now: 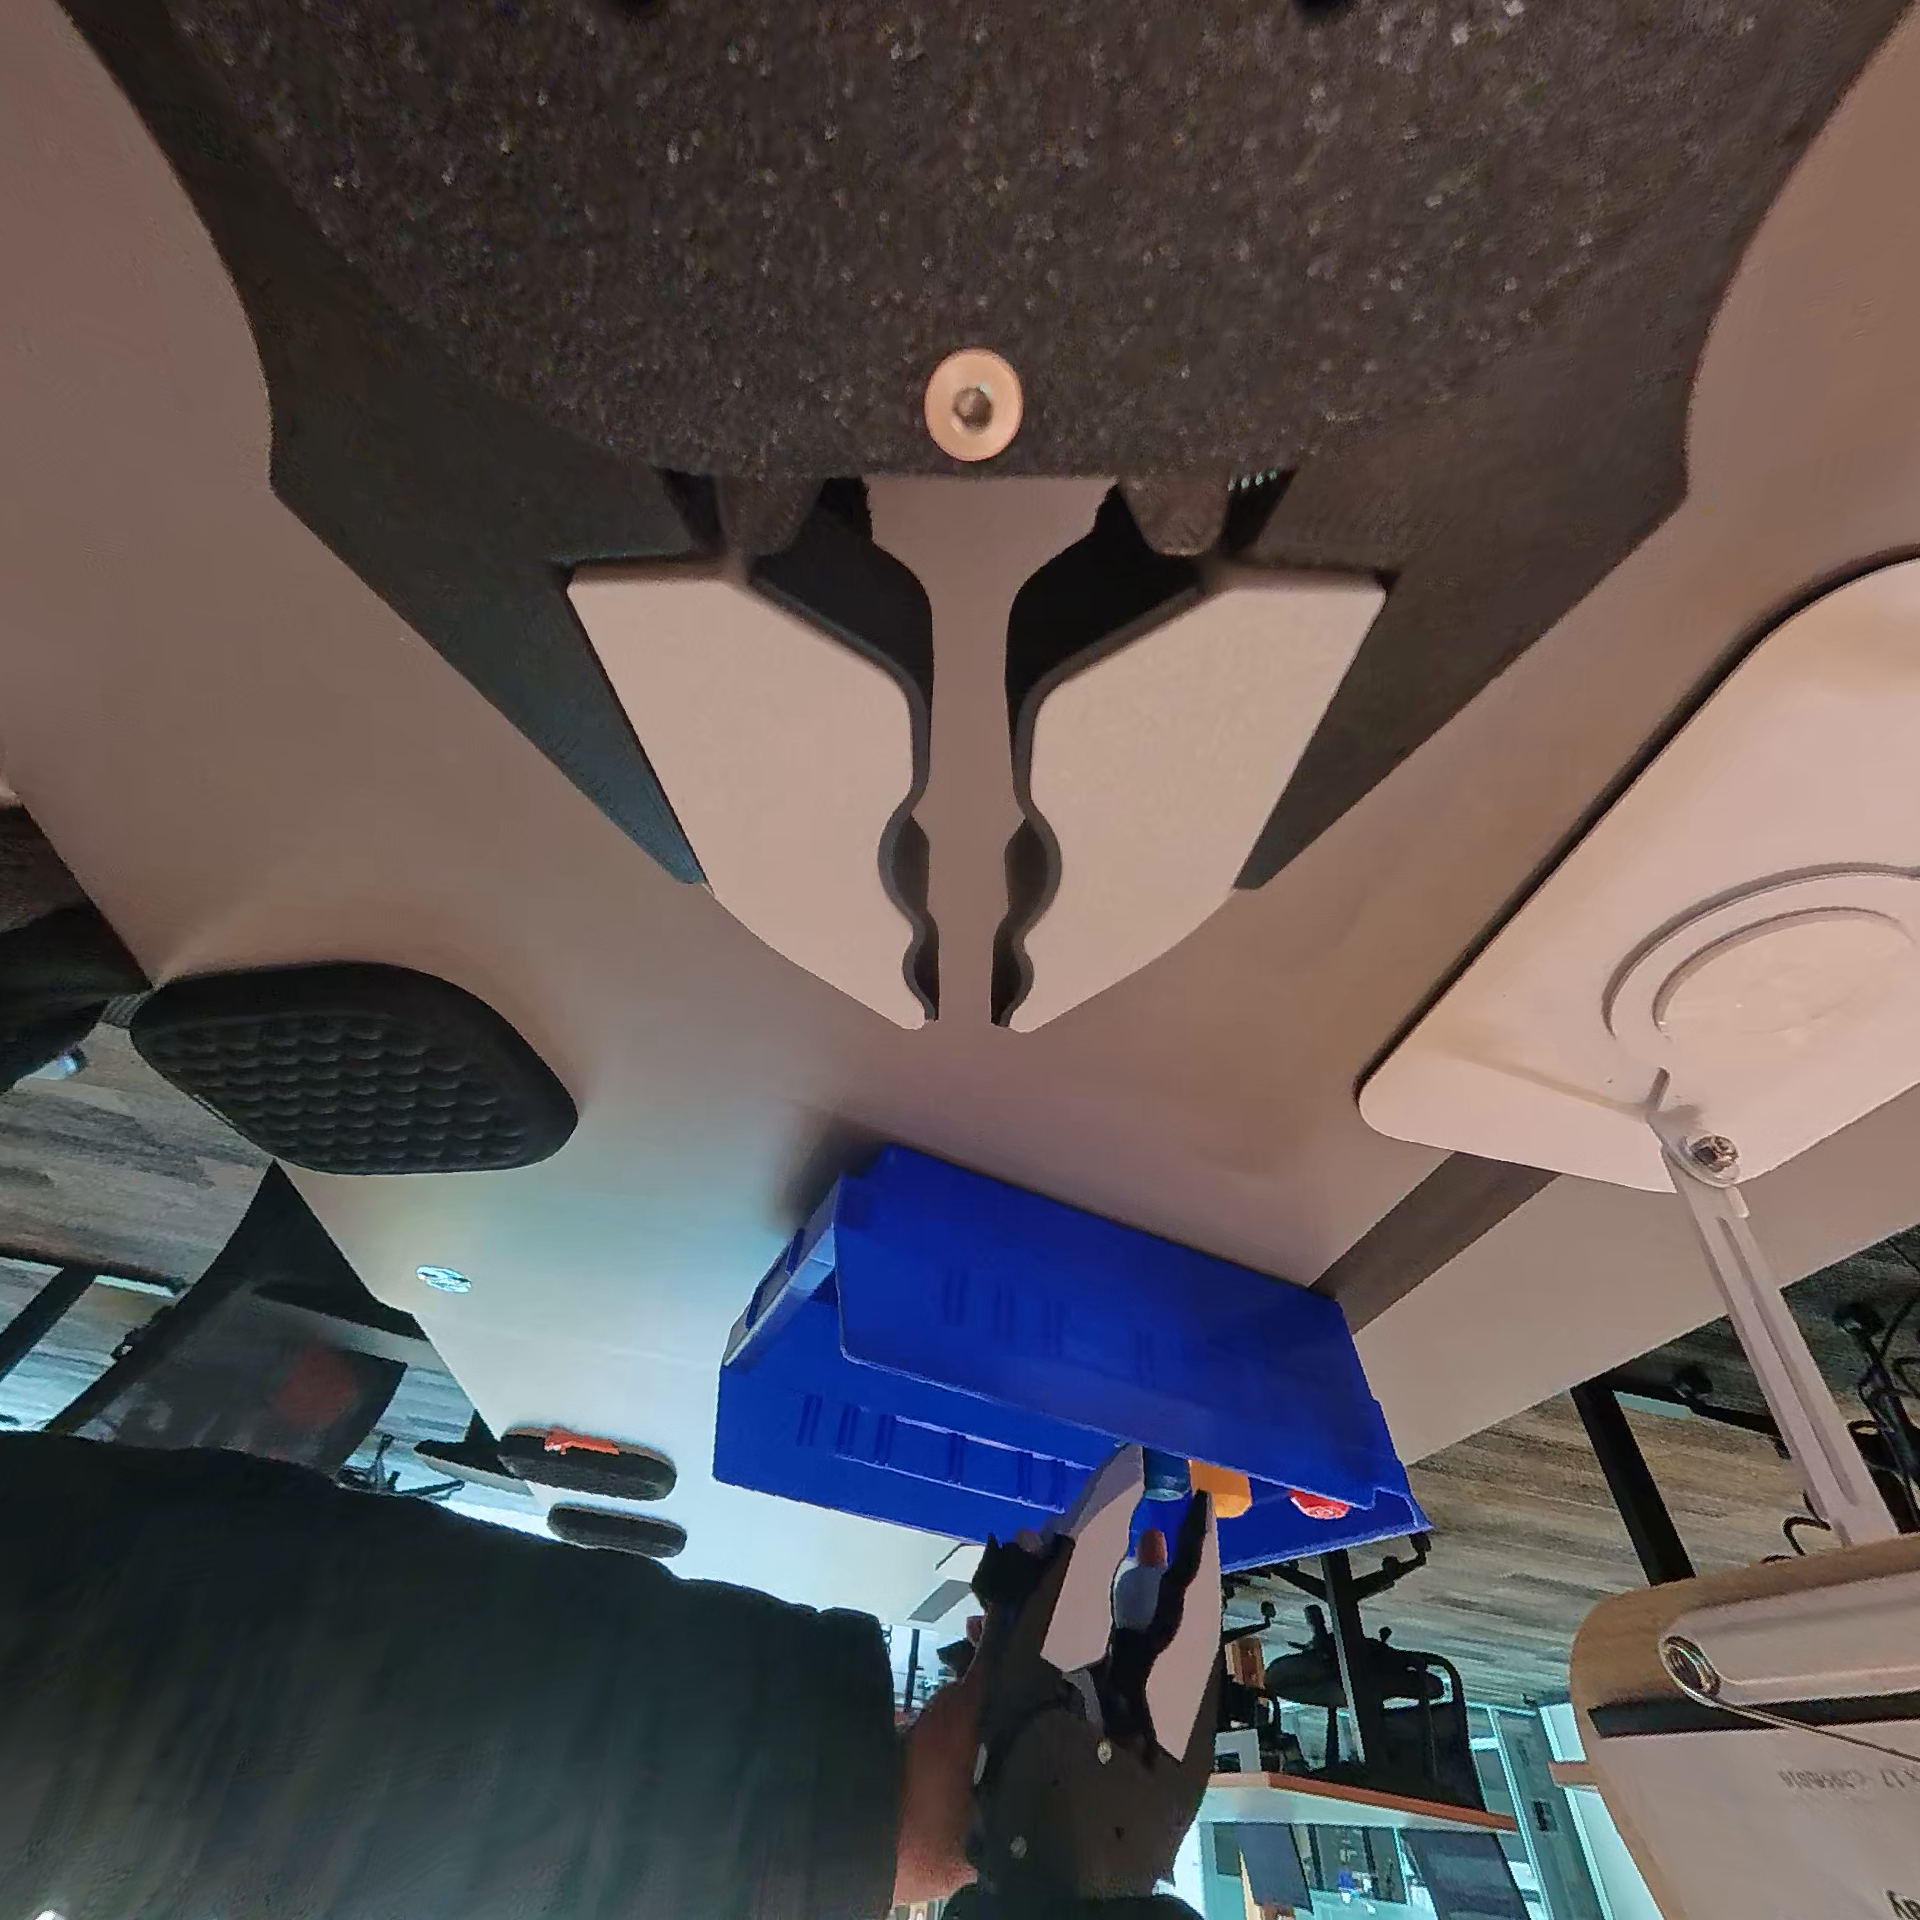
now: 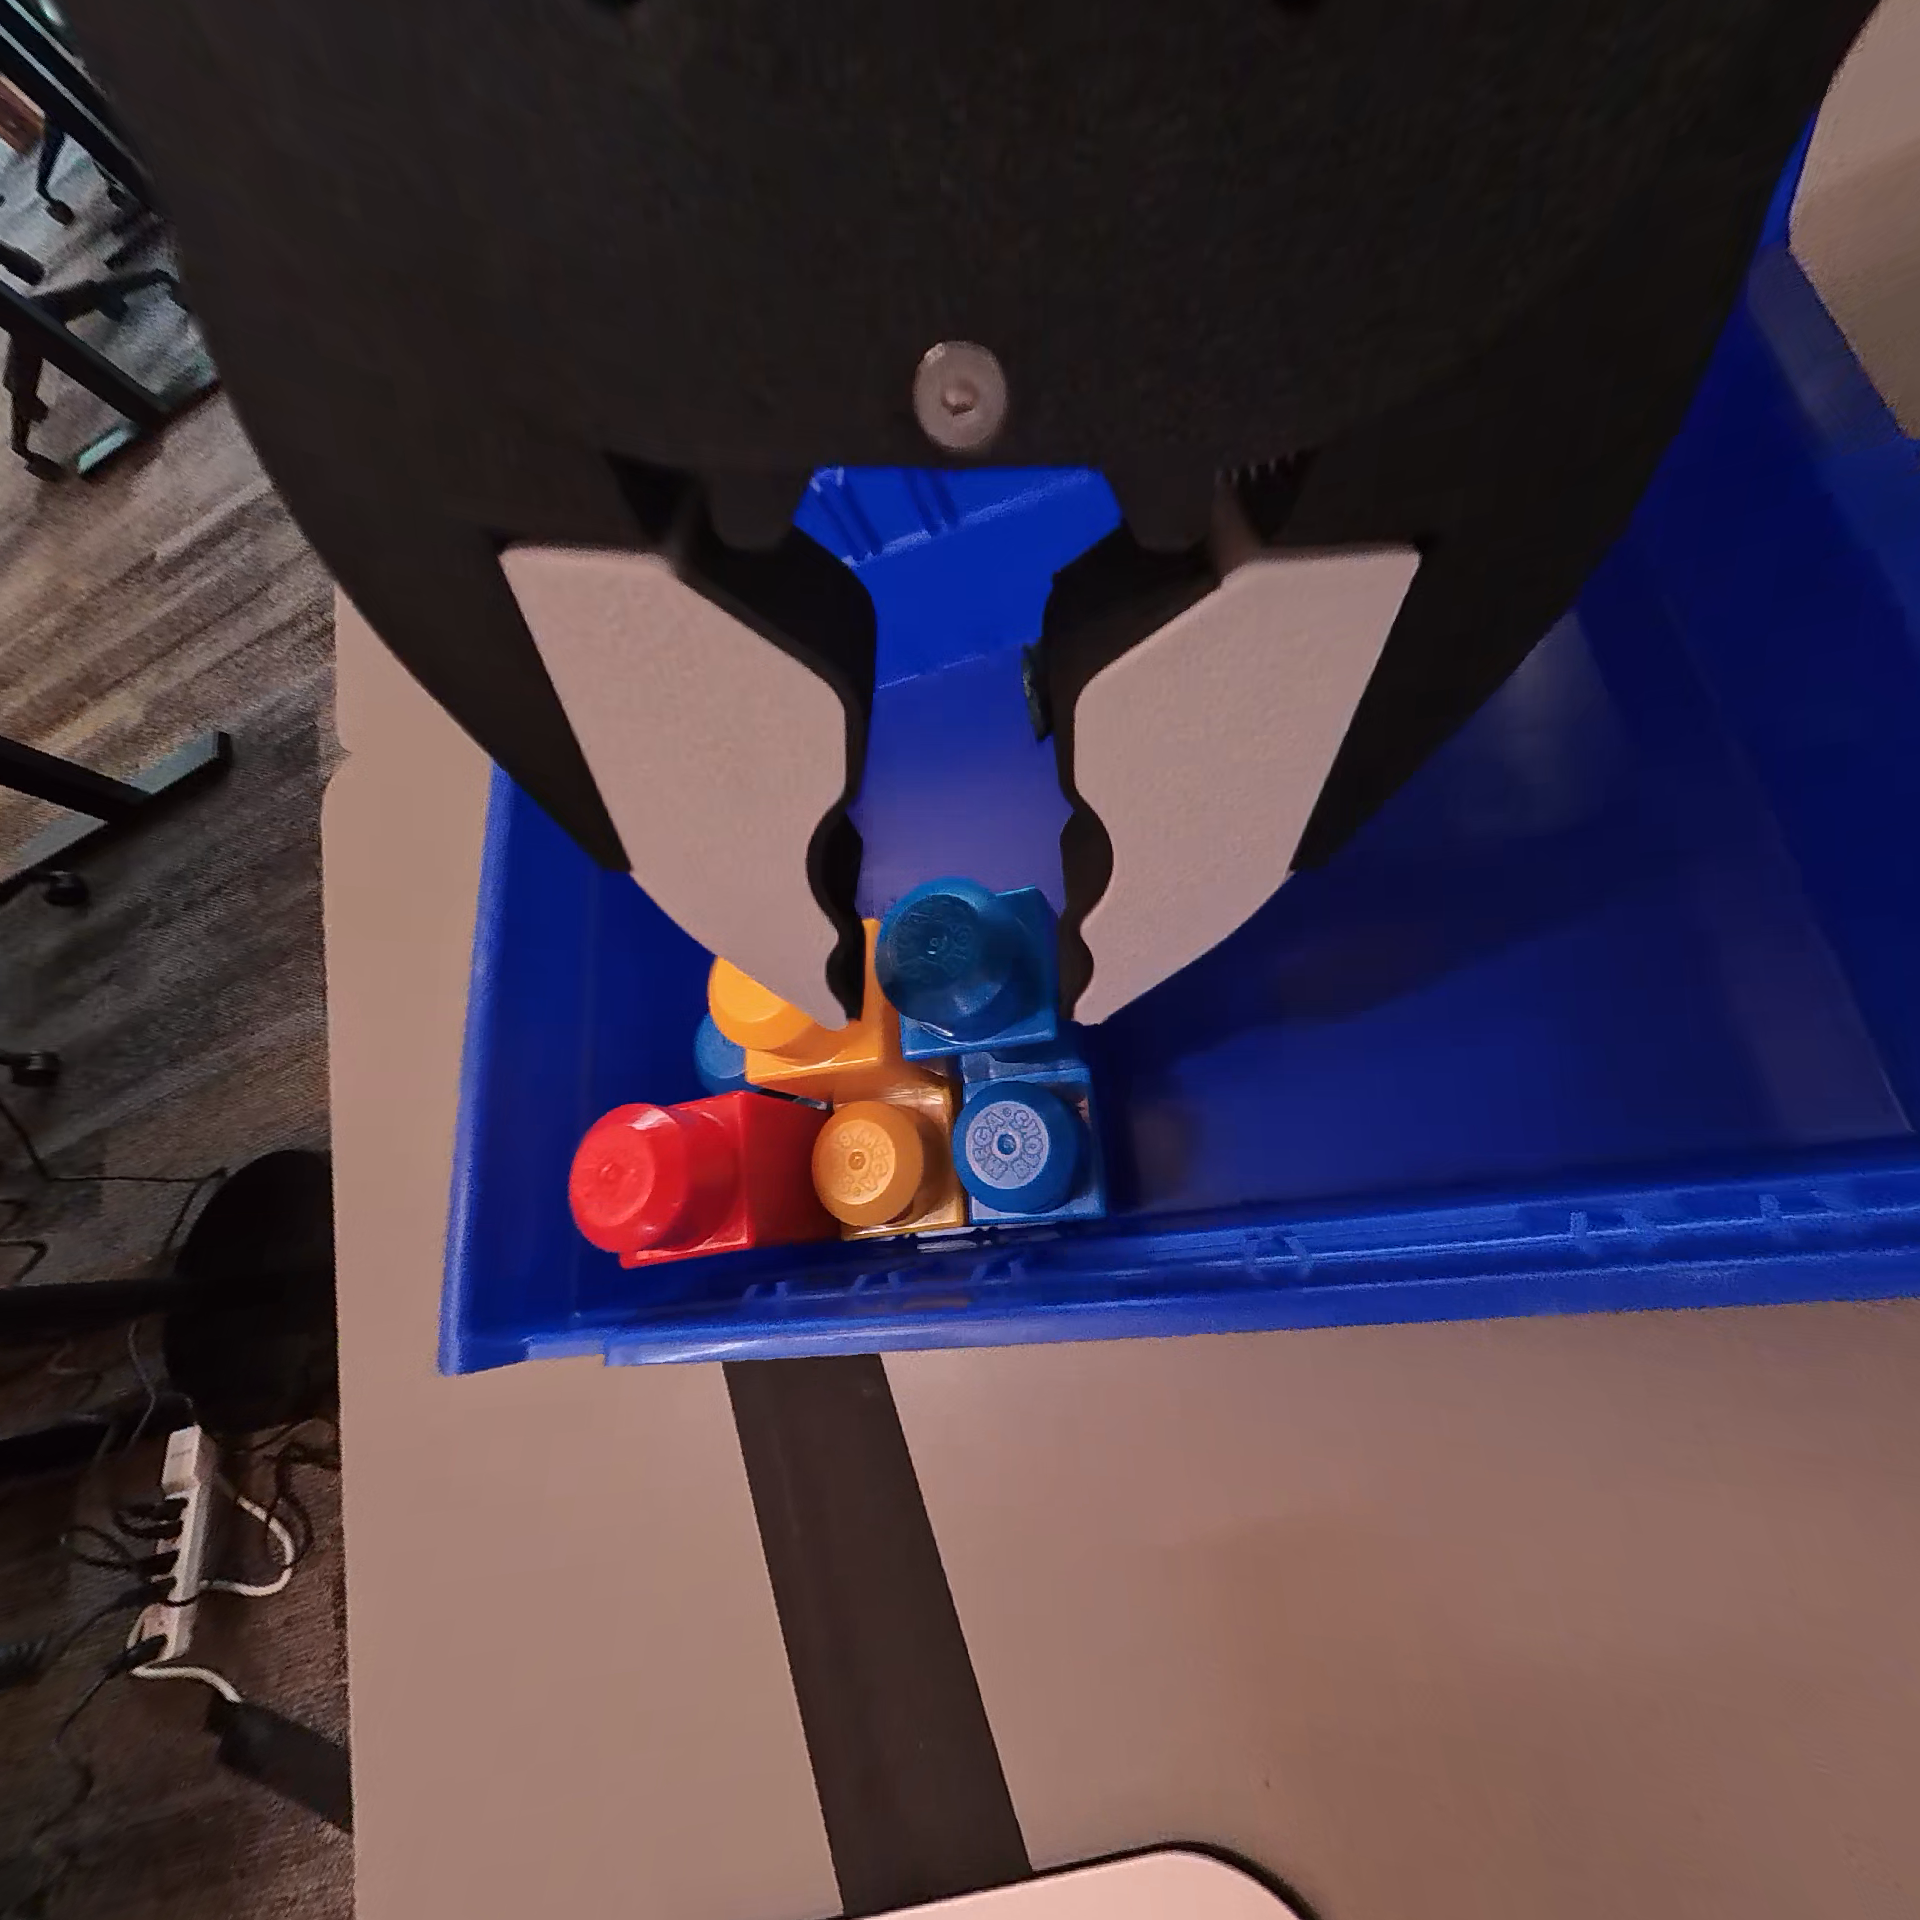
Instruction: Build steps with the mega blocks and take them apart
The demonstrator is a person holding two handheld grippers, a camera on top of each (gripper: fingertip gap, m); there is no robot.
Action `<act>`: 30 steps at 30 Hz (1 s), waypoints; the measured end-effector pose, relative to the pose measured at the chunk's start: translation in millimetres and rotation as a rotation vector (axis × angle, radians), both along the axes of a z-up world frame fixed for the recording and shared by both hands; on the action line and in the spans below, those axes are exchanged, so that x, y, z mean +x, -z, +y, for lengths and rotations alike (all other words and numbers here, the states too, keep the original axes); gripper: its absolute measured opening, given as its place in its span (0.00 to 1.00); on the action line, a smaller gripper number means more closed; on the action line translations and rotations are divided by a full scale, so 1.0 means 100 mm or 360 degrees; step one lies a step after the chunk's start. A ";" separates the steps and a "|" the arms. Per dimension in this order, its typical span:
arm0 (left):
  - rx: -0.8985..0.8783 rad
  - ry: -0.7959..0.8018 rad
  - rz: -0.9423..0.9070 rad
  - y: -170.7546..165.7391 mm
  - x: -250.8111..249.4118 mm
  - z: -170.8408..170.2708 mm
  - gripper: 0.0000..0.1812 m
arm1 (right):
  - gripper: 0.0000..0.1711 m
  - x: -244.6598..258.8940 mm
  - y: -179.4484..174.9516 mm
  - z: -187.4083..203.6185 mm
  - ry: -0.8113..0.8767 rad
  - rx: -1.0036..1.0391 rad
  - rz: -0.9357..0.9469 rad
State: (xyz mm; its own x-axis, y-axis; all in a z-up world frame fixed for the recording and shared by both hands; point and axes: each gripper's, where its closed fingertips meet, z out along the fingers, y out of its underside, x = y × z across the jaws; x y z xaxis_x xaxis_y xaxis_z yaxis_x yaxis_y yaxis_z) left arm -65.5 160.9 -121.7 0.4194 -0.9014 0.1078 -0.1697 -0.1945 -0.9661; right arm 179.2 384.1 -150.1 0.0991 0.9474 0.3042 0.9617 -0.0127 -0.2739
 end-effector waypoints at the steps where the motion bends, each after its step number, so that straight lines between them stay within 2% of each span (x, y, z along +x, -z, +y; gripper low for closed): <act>1: 0.0002 -0.0002 -0.0002 0.00 0.00 0.00 0.05 | 0.21 0.00 -0.03 0.00 0.0003 0.0008 -0.0002; 5: 0.0010 -0.0011 -0.0009 -0.02 -0.02 0.01 0.05 | 0.19 -0.08 -0.32 0.05 0.0050 0.0140 0.0177; 9: 0.0019 -0.0024 -0.0015 -0.05 -0.02 0.01 0.05 | 0.18 -0.34 -0.89 0.04 0.0137 0.0353 0.0633; 12: 0.0038 -0.0045 -0.0022 -0.08 -0.03 0.02 0.04 | 0.15 -0.63 -1.34 -0.17 0.0178 0.0452 0.1070; 15: 0.0069 -0.0058 -0.0058 -0.15 -0.04 0.02 0.03 | 0.12 -0.90 -1.56 -0.47 0.0228 0.0478 0.1396; 19: 0.0135 -0.0129 -0.0098 -0.26 -0.11 0.06 0.02 | 0.05 -1.20 -1.47 -0.82 0.0385 0.0449 0.1643; 22: 0.0180 -0.0193 -0.0144 -0.33 -0.17 0.10 0.00 | 0.00 -1.37 -1.27 -1.04 0.0606 0.0391 0.1805; 25: 0.0238 -0.0280 -0.0186 -0.41 -0.24 0.15 0.00 | 0.00 -1.55 -0.98 -1.27 0.0746 0.0298 0.1931; 30: 0.0356 -0.0498 -0.0142 -0.61 -0.46 0.24 0.00 | 0.00 -1.85 -0.46 -1.51 0.0697 0.0287 0.1896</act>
